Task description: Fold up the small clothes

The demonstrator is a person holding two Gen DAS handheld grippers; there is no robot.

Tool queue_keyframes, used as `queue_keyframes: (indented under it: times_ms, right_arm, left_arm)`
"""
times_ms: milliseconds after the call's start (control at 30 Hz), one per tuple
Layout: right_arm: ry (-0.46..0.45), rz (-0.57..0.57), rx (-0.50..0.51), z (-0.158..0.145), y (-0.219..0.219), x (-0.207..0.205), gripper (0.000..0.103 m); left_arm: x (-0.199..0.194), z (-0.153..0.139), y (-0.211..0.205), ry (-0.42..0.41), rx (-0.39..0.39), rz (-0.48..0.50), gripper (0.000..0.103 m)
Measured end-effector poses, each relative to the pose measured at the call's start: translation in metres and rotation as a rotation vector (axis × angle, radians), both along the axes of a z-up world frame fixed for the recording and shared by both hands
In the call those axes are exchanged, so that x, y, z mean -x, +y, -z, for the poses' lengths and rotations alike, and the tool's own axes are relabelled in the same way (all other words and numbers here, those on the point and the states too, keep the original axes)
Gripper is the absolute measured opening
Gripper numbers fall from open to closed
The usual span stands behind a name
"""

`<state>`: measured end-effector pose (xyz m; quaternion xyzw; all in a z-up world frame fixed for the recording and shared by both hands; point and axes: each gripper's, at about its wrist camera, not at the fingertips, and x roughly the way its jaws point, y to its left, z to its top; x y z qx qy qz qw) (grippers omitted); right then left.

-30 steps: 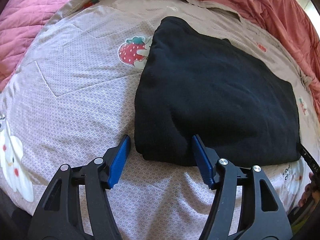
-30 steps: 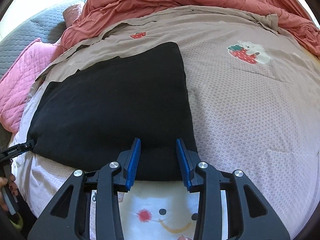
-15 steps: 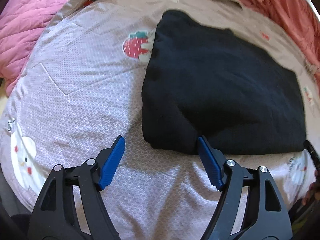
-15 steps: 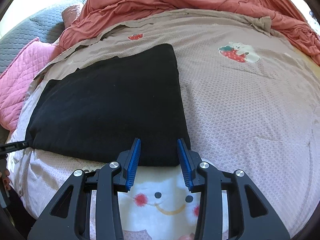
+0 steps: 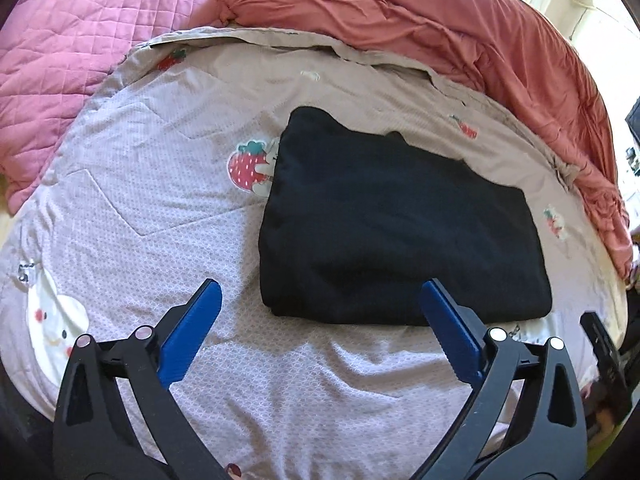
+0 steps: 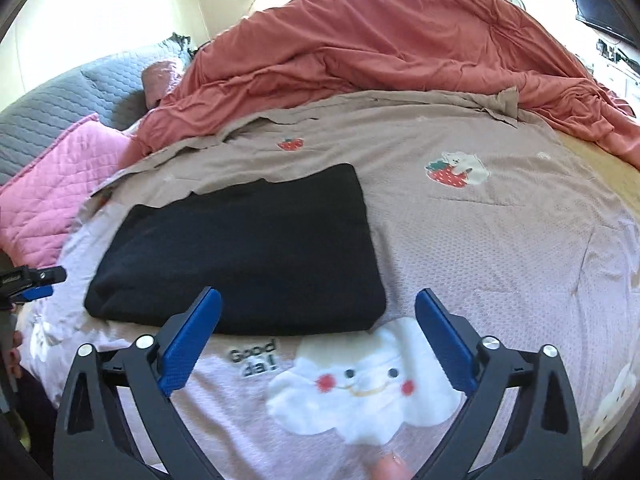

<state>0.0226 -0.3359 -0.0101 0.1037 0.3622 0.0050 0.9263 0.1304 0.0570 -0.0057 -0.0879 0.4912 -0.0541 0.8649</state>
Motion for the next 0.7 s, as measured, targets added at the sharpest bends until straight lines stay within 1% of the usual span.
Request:
queue_keyframes:
  times_ms: [67, 167, 333, 433, 500, 600, 700]
  right_arm:
    - [-0.008, -0.014, 0.02, -0.006, 0.01, 0.005, 0.098]
    - [-0.02, -0.042, 0.016, -0.012, 0.027, 0.01, 0.098]
    - [-0.038, -0.102, 0.015, -0.024, 0.061, 0.01, 0.098]
    - [-0.057, -0.131, 0.05, -0.03, 0.084, 0.008, 0.098]
    - [-0.068, -0.163, 0.068, -0.033, 0.103, 0.003, 0.098]
    - [-0.07, -0.21, 0.094, -0.034, 0.126, -0.005, 0.098]
    - [-0.07, -0.27, 0.127, -0.031, 0.156, -0.014, 0.098]
  left_arm:
    - [-0.001, -0.004, 0.004, -0.008, 0.018, 0.001, 0.093]
    - [-0.002, -0.008, 0.006, -0.038, 0.035, 0.002, 0.093]
    - [-0.004, -0.011, 0.012, -0.07, 0.021, -0.014, 0.093]
    - [-0.005, -0.01, 0.012, -0.087, -0.008, 0.002, 0.093]
    - [-0.007, -0.008, 0.013, -0.084, -0.022, 0.007, 0.093]
    - [-0.01, -0.004, 0.016, -0.073, -0.006, 0.012, 0.093]
    - [-0.015, -0.002, 0.021, -0.073, -0.016, 0.005, 0.093]
